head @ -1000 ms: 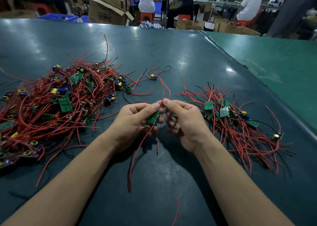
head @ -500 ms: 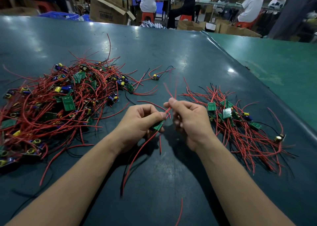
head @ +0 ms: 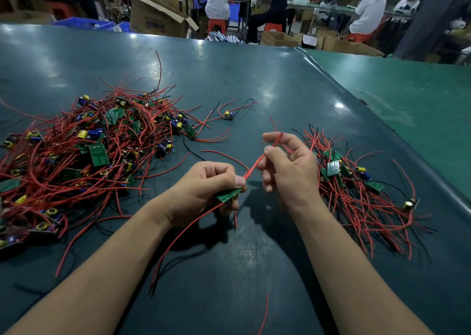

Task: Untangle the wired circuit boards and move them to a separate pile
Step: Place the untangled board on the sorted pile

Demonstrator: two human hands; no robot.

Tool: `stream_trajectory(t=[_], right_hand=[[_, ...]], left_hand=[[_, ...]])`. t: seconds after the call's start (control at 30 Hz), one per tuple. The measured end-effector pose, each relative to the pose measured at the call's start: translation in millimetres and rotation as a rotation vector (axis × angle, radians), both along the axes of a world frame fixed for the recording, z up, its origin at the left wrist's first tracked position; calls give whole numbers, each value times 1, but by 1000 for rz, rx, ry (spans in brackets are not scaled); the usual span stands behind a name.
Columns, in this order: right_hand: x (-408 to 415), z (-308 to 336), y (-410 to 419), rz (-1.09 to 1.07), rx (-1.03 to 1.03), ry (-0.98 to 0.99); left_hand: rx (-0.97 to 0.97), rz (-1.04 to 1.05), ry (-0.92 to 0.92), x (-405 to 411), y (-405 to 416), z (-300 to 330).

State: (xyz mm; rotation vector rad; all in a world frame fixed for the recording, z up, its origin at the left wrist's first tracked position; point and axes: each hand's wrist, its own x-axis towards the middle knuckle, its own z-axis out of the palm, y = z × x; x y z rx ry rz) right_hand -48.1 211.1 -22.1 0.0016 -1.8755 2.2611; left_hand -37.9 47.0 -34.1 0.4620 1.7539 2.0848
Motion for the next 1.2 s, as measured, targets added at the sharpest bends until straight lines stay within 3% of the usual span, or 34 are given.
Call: stream_trajectory(t=[0.1, 0.17, 0.4, 0.53, 0.73, 1.03, 1.13, 1.2], right_hand=[[1, -9, 1, -202, 368, 169], [2, -11, 0, -255, 438, 202], [-2, 2, 0, -59, -317, -171], [-3, 4, 2, 71, -534, -319], [-4, 4, 3, -14, -427, -300], [-6, 8, 17, -143, -552, -248], [-6, 9, 19, -167, -411, -216], [-2, 10, 15, -49, -213, -252]], left_hand=[[0, -17, 8, 1, 1, 1], [0, -17, 9, 1, 1, 1], [40, 22, -11, 1, 1, 1], [40, 0, -12, 0, 1, 0], [27, -12, -17, 0, 1, 0], [32, 43, -9, 2, 1, 0], [89, 176, 3, 2, 2, 1], [132, 251, 3, 2, 3, 3]])
